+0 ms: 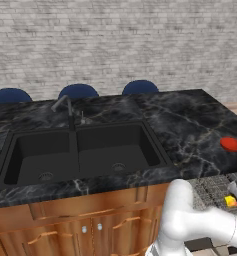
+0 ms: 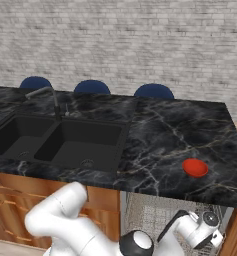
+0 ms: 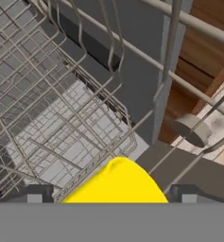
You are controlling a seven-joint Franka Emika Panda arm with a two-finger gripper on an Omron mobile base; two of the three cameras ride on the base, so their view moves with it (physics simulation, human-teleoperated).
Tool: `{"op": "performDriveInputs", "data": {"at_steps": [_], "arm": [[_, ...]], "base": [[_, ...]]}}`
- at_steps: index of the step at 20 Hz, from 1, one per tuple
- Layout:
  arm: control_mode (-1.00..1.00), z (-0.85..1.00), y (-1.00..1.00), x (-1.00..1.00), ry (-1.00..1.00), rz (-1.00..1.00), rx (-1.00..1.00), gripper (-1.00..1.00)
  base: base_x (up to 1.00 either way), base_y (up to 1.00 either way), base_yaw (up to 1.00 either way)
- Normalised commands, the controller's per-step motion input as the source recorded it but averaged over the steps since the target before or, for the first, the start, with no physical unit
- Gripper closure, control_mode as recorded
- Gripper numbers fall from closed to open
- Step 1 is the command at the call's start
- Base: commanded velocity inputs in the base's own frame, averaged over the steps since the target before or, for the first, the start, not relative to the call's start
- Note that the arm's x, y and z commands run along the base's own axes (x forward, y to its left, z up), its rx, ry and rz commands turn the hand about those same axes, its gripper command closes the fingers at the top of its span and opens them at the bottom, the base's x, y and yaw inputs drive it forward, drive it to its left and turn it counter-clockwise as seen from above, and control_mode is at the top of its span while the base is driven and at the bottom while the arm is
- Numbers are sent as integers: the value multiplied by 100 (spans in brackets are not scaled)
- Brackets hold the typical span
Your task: Pick up the cup and bowl from the counter, place them in the dishwasher, and close the dishwasher door.
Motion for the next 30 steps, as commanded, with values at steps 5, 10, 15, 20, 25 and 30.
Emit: {"op": "performDriveInputs", "data": {"at_steps": [5, 10, 15, 20, 25, 30], "arm": [[-100, -6, -30, -69, -4, 4, 0, -100], [-100, 5, -31, -57, -7, 3, 0, -100], [-100, 52, -3, -9, -8, 0, 0, -100], [-100, 71, 0, -2, -6, -2, 0, -100], [-100, 60, 0, -11, -4, -1, 1, -100], [-100, 57, 0, -21, -3, -2, 12, -100]], "base": [[0, 0, 0], [0, 0, 0], [0, 0, 0], [0, 0, 0], [0, 0, 0], [0, 0, 0]]}}
